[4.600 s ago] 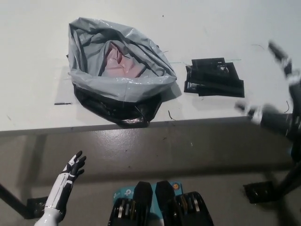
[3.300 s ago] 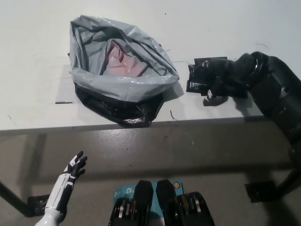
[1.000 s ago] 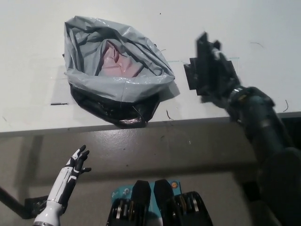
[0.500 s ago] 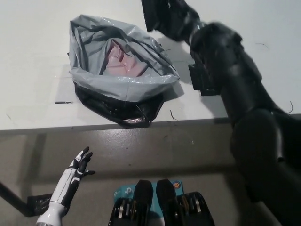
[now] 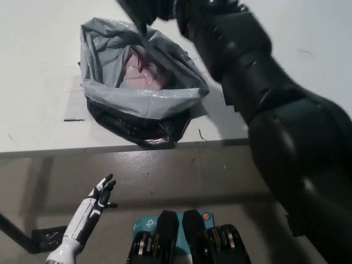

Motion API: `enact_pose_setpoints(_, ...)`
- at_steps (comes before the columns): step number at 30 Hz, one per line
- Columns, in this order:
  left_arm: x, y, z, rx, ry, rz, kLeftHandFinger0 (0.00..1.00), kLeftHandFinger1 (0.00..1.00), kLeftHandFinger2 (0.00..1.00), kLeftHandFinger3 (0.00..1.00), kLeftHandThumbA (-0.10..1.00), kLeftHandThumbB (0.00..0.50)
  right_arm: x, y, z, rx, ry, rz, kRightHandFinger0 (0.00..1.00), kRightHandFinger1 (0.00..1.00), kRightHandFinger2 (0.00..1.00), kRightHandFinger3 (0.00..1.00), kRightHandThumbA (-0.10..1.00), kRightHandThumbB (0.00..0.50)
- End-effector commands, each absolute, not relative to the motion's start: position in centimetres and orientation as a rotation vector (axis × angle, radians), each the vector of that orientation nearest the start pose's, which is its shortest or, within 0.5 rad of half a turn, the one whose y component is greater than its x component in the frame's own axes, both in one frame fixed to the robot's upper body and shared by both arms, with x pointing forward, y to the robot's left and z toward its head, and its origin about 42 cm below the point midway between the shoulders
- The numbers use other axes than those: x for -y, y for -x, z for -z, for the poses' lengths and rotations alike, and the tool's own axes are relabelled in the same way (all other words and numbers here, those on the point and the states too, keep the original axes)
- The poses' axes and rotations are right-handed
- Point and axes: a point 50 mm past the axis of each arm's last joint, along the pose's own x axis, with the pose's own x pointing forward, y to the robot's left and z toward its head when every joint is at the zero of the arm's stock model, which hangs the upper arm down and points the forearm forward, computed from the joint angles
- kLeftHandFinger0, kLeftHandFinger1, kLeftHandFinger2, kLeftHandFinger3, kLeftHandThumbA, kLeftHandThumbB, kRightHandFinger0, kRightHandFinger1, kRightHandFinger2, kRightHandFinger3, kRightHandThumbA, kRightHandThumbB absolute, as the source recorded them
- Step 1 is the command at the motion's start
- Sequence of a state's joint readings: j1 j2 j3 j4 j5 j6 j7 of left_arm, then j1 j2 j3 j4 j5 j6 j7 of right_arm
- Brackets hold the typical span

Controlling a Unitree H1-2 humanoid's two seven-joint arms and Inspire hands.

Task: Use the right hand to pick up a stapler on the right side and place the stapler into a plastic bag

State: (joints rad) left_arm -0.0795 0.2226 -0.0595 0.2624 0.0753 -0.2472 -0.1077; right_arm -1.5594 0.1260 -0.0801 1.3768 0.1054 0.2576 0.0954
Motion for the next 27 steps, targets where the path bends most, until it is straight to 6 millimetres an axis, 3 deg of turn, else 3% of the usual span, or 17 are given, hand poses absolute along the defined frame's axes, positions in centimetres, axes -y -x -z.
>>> enact_pose_setpoints(1, -26.4, -30.4, -8.4, 0.100, -0.357, 0.254, 0.77, 0.99, 1.00, 1.00, 0.98, 0.369, -4.5, -55.5, -43.6, 0.266, 0.645, -0.379, 0.00, 0.29, 0.54, 0.06, 0.06, 0.185)
enact_pose_setpoints(3, -26.3, -30.5, -8.6, 0.104, -0.373, 0.258, 0.76, 0.98, 1.00, 1.00, 1.00, 0.371, -4.6, -55.4, -42.6, 0.312, 0.738, -0.372, 0.00, 0.24, 0.50, 0.08, 0.02, 0.174)
enact_pose_setpoints(4, -26.3, -30.5, -8.7, 0.104, -0.381, 0.261, 0.76, 0.98, 1.00, 1.00, 1.00, 0.363, -4.7, -55.3, -41.9, 0.340, 0.791, -0.376, 0.00, 0.19, 0.45, 0.08, 0.00, 0.157)
enact_pose_setpoints(5, -26.4, -30.4, -8.8, 0.105, -0.384, 0.264, 0.76, 0.98, 1.00, 1.00, 1.00, 0.360, -4.7, -55.3, -41.4, 0.360, 0.822, -0.380, 0.00, 0.14, 0.37, 0.05, -0.04, 0.170)
enact_pose_setpoints(8, -26.3, -30.4, -9.0, 0.115, -0.391, 0.276, 0.76, 0.98, 1.00, 1.00, 1.00, 0.358, -4.6, -55.2, -40.3, 0.393, 0.900, -0.380, 0.00, 0.15, 0.39, 0.09, -0.01, 0.151)
enact_pose_setpoints(9, -26.2, -30.4, -9.0, 0.121, -0.399, 0.282, 0.76, 0.96, 1.00, 1.00, 1.00, 0.377, -4.6, -55.1, -39.5, 0.435, 0.998, -0.364, 0.00, 0.06, 0.30, 0.09, 0.05, 0.142)
enact_pose_setpoints(11, -26.3, -30.3, -9.0, 0.126, -0.394, 0.285, 0.76, 0.95, 1.00, 1.00, 1.00, 0.387, -4.5, -55.0, -38.6, 0.488, 1.102, -0.348, 0.00, 0.00, 0.27, 0.10, 0.09, 0.131)
enact_pose_setpoints(14, -26.3, -30.3, -9.2, 0.128, -0.396, 0.286, 0.75, 0.93, 1.00, 1.00, 1.00, 0.380, -4.2, -55.0, -38.2, 0.556, 1.185, -0.316, 0.00, 0.00, 0.27, 0.12, 0.12, 0.140)
enact_pose_setpoints(15, -26.3, -30.3, -9.2, 0.126, -0.390, 0.288, 0.75, 0.93, 1.00, 1.00, 1.00, 0.376, -4.1, -54.9, -38.1, 0.585, 1.220, -0.290, 0.00, 0.00, 0.29, 0.19, 0.15, 0.168)
enact_pose_setpoints(16, -26.3, -30.3, -9.3, 0.126, -0.396, 0.286, 0.74, 0.92, 1.00, 1.00, 1.00, 0.376, -4.1, -54.9, -38.0, 0.596, 1.247, -0.261, 0.06, 0.14, 0.50, 0.43, 0.26, 0.214)
enact_pose_setpoints(17, -26.3, -30.3, -9.4, 0.126, -0.402, 0.285, 0.74, 0.91, 1.00, 1.00, 1.00, 0.375, -4.0, -54.9, -38.0, 0.604, 1.268, -0.239, 0.05, 0.14, 0.51, 0.46, 0.29, 0.223)
enact_pose_setpoints(18, -26.3, -30.4, -9.4, 0.128, -0.401, 0.285, 0.73, 0.90, 1.00, 1.00, 1.00, 0.363, -4.0, -55.0, -38.1, 0.605, 1.273, -0.237, 0.32, 0.49, 0.86, 0.81, 0.36, 0.270)
enact_pose_setpoints(19, -26.3, -30.4, -9.4, 0.141, -0.403, 0.289, 0.70, 0.86, 1.00, 1.00, 1.00, 0.328, -4.0, -55.0, -38.1, 0.600, 1.295, -0.251, 1.00, 1.00, 1.00, 1.00, 0.59, 0.339)
enact_pose_setpoints(20, -26.3, -30.5, -9.4, 0.146, -0.404, 0.292, 0.70, 0.86, 0.99, 1.00, 1.00, 0.324, -3.9, -55.1, -38.2, 0.600, 1.306, -0.257, 1.00, 1.00, 1.00, 1.00, 0.63, 0.354)
enact_pose_setpoints(23, -26.3, -30.4, -9.4, 0.154, -0.418, 0.304, 0.67, 0.81, 0.95, 1.00, 1.00, 0.303, -3.7, -55.2, -38.1, 0.617, 1.357, -0.262, 1.00, 1.00, 1.00, 1.00, 0.88, 0.451)
enact_pose_setpoints(27, -26.2, -30.5, -9.4, 0.155, -0.427, 0.312, 0.64, 0.77, 0.92, 1.00, 1.00, 0.313, -3.4, -55.3, -38.7, 0.659, 1.337, -0.247, 1.00, 1.00, 1.00, 1.00, 0.99, 0.473)
